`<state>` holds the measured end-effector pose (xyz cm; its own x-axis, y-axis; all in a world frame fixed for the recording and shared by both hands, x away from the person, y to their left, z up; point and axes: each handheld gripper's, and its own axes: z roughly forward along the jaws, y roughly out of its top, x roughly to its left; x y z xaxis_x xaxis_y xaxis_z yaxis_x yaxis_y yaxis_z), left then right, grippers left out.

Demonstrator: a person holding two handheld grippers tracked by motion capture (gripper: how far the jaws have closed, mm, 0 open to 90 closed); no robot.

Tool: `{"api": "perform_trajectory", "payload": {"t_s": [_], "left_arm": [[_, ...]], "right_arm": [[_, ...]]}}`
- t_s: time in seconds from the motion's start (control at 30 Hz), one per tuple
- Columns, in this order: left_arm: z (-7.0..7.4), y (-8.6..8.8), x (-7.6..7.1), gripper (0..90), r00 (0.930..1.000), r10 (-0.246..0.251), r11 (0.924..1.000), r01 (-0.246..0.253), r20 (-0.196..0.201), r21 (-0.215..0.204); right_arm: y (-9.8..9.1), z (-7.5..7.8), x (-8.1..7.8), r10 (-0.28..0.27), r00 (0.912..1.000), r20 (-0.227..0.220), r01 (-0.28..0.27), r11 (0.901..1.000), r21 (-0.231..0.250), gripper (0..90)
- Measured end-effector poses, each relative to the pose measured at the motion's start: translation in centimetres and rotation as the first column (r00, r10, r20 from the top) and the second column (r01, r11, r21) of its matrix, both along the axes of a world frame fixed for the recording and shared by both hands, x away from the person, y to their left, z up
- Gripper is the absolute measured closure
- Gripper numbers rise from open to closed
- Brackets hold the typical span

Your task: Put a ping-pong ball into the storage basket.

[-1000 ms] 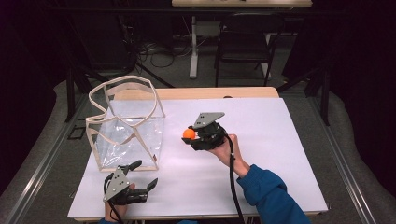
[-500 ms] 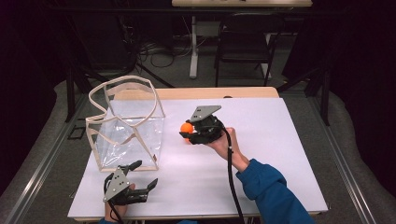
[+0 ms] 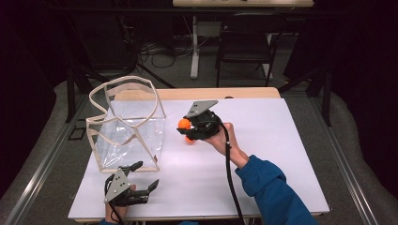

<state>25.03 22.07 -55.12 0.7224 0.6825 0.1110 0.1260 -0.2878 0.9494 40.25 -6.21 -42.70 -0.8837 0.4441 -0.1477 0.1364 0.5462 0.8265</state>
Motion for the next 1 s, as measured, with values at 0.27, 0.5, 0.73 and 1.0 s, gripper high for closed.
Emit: {"api": "perform_trajectory", "payload": {"t_s": [0.27, 0.5, 0.73, 1.0], "left_arm": [[0.0, 0.0, 0.0, 15.7, 1.0, 0.0, 1.0, 0.0, 0.001, 0.0], [0.1, 0.0, 0.0, 15.7, 1.0, -0.008, 1.0, 0.008, 0.005, 0.001], [0.3, 0.2, 0.0, 15.7, 0.9999, 0.003, 0.9999, -0.003, 0.013, -0.012], [0.2, 0.1, 0.1, 15.7, 1.0, -0.003, 0.9998, 0.003, 0.002, -0.021]], "right_arm": [[0.4, 0.7, 0.5, 0.001, 1.0, 0.005, -0.001, 1.0, 0.0, 50.9], [0.8, 1.4, 0.8, 0.009, 0.9999, 0.007, -0.009, 1.0, 0.003, 50.9], [0.6, 2.2, 1.5, 0.001, 0.9999, 0.011, -0.001, 1.0, 0.004, 50.9], [0.1, 3.7, 2.6, -0.02, 0.9998, 0.005, 0.02, 0.9996, 0.019, 50.9]]}}
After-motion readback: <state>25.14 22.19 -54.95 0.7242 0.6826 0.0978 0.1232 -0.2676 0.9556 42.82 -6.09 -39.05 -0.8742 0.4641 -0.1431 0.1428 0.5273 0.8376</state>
